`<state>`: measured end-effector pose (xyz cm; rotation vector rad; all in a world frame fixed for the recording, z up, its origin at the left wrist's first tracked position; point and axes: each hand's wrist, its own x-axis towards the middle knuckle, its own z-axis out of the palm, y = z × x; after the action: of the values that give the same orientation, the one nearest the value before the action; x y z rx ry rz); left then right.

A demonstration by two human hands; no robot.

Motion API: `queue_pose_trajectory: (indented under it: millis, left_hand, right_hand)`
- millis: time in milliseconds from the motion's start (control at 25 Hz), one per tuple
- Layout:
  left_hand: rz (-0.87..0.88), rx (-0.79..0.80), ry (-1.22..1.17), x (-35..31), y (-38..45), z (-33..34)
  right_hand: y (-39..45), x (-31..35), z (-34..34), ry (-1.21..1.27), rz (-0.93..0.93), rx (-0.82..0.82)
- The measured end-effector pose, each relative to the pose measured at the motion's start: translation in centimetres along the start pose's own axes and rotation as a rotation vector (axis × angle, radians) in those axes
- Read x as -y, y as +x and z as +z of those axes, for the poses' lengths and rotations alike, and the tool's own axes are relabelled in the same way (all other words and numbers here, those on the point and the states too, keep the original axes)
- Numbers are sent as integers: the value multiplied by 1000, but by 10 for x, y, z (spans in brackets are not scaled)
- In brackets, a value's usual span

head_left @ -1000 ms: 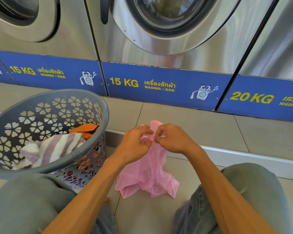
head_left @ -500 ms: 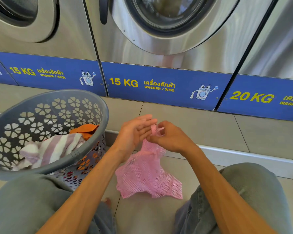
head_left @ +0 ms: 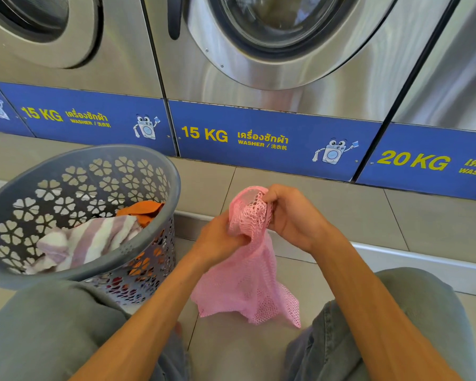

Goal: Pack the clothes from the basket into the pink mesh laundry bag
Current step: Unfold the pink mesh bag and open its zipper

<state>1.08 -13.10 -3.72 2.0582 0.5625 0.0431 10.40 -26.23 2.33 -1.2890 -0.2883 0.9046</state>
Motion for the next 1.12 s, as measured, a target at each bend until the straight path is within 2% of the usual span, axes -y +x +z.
queue_pose_trajectory:
  millis: [80,200,280,360,440,600,720,840,920,1040,1120]
  left_hand:
    - [25,-86,173,-1,3,0]
    - [1,-171,62,-7,6,-16]
    - [-14,-242,-15,-15,4,-28]
    - [-17,-316,-38,-24,-1,-33]
    - [-2,-360,-20,-28,-4,-32]
    - [12,-327,-73,-31,-5,-25]
    - [22,-306,-111,-32,-7,-25]
    - [39,-258,-166,-30,-6,-32]
    - [60,-94,-189,-26,-3,-36]
    - [64,216,18,-13,1,-30]
    - [92,224,241,-5,3,-22]
  right_hand:
    - [-2,1,0,-116,12,11]
    - [-1,-1,-8,-606,15,-190]
    - [1,-6,-15,-779,5,-274]
    - [0,-7,-16,-846,-55,-230]
    - [-3,-9,-9,-961,-133,-106]
    - [-9,-35,19,-1089,-150,126]
    - [1,-52,25,-1228,-158,77]
    - [4,-36,21,-1018,-81,-124]
    - [3,-22,18,-758,-51,-229]
    - [3,-10,14,-398,23,-276]
    - [2,-8,12,-261,74,-270]
